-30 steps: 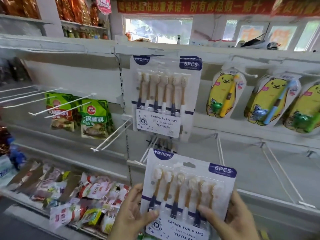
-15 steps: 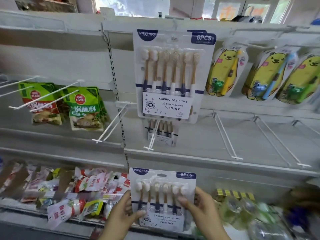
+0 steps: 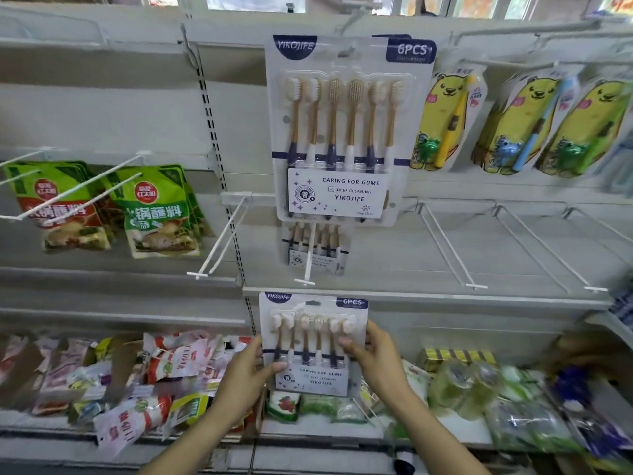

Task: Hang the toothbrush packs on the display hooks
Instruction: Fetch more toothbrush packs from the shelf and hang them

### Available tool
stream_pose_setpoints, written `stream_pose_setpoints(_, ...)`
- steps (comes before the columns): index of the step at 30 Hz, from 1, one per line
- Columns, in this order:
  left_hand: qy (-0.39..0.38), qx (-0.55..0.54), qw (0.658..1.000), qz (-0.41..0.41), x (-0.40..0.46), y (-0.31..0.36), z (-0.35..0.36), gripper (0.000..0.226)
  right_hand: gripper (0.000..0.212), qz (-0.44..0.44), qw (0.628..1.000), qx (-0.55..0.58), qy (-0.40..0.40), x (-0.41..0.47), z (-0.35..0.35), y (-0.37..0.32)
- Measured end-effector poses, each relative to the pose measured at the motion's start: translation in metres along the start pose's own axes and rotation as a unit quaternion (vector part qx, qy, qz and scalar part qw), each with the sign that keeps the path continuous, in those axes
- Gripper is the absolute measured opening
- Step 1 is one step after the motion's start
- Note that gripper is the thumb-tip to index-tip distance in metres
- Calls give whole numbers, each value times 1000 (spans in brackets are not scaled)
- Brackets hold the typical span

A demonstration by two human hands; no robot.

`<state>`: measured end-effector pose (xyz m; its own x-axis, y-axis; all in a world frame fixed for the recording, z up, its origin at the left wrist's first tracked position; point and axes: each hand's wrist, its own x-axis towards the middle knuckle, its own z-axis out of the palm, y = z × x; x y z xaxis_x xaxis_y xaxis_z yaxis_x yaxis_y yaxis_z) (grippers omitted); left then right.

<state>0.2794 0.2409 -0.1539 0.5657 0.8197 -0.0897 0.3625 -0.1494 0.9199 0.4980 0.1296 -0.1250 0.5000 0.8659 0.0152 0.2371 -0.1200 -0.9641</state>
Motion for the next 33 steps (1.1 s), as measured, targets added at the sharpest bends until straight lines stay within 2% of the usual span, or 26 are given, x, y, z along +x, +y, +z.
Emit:
stream_pose_setpoints(7, 21, 28, 999, 20, 23, -1, -11, 43, 23, -3, 1000, 27, 4, 22, 5, -8)
stream_pose_setpoints(10, 28, 26, 999, 20, 30, -5, -11, 57, 24, -14, 1000, 13, 9, 29, 4, -10)
stream_pose_setpoints(15, 46, 16, 998, 39, 35, 1, -8, 42, 28, -38, 999, 15, 7, 36, 4, -11)
stream_pose_setpoints(24, 27, 15, 997, 64, 56, 6, -14, 50, 30, -46, 999, 6, 21, 59, 6, -6)
stream_pose_setpoints(31, 24, 33, 998, 51, 94, 10, -12, 57, 27, -49, 998, -8, 32, 97, 0, 2)
stream_pose_setpoints(33, 26, 27, 999, 36, 108, 17, -11, 51, 24, -56, 998, -10, 24, 115, -4, 1)
